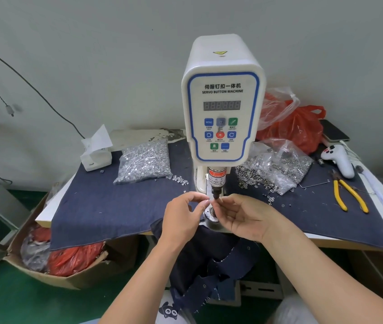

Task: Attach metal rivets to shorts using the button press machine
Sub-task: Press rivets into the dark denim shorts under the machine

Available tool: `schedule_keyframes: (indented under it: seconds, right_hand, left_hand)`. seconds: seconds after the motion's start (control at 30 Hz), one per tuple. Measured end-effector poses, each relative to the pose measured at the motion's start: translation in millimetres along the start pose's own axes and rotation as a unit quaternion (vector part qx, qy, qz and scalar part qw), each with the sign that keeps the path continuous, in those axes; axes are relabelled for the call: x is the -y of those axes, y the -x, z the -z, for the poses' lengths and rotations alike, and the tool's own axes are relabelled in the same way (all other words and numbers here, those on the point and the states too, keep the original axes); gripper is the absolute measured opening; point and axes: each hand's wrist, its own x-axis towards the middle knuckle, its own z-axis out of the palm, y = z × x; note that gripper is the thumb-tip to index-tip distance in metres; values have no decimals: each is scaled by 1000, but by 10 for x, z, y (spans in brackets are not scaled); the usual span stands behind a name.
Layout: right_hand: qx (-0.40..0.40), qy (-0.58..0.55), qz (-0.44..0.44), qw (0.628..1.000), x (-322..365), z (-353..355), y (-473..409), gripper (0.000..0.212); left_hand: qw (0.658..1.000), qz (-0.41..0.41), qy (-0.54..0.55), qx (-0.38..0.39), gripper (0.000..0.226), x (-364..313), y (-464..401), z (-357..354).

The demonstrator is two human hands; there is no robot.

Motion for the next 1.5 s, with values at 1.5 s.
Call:
schedule_keyframes:
  seconds: [1.5]
  right_hand:
    - [-84, 333, 172, 923, 172, 481, 167, 20]
  left_hand:
    - [996, 54, 62, 35, 16, -101, -4, -74]
